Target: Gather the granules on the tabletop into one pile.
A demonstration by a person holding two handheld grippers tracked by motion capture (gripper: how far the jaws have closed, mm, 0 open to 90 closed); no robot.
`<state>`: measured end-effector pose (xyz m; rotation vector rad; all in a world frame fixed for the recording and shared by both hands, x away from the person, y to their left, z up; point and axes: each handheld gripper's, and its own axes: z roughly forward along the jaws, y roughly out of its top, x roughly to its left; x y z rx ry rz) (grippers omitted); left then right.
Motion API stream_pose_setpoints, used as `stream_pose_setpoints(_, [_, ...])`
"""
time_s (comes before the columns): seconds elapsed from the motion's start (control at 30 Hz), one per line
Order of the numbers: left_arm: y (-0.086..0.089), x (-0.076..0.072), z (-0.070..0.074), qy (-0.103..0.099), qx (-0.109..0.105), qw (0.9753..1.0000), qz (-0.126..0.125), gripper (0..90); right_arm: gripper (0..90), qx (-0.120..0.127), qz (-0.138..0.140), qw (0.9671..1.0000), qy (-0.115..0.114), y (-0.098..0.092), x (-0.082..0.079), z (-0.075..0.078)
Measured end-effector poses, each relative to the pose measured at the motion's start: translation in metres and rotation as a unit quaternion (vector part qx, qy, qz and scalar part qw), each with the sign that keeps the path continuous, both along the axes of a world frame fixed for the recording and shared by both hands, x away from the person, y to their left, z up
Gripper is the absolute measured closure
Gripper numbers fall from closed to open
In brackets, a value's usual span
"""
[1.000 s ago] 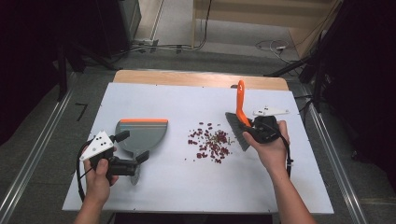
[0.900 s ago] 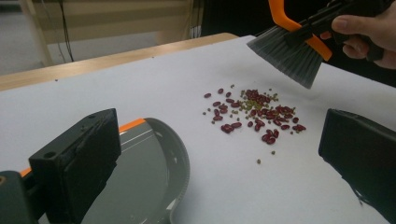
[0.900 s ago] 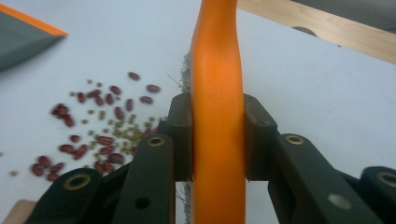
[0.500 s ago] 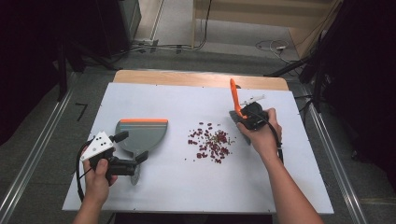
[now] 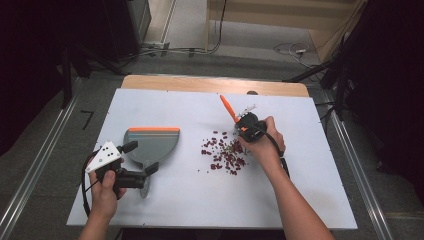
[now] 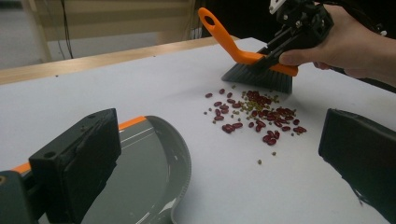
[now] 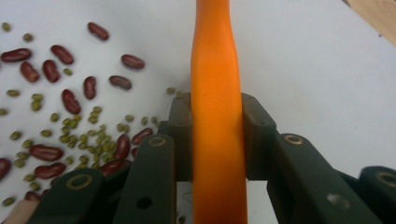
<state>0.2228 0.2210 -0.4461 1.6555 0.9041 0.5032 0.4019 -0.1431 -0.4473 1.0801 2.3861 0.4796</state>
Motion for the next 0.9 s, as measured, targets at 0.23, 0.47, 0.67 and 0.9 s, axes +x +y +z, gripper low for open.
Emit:
stream_pose_setpoints(0.23, [-0.001, 0.0, 0.001, -0.003, 0.0, 1.0, -0.001, 0.0, 68.8, 0.01, 0.028, 0.9994, 0.016, 0.004, -0.015, 0.002])
stream_pose_setpoints(0.47, [-0.002, 0.002, -0.001, 0.005, 0.004, 1.0, -0.003, 0.0, 68.8, 0.01, 0.054, 0.9983, 0.019, 0.007, -0.029, 0.004])
stream_pose_setpoints(0.67, [0.0, 0.001, 0.0, 0.004, 0.001, 1.0, 0.001, 0.0, 68.9, 0.016, 0.061, 0.9979, 0.016, 0.005, -0.035, 0.013])
stream_pose_setpoints(0.9, [-0.001, 0.002, 0.0, 0.006, -0.001, 1.0, 0.0, 0.0, 68.9, 0.034, 0.077, 0.9964, -0.01, 0.006, -0.017, 0.026])
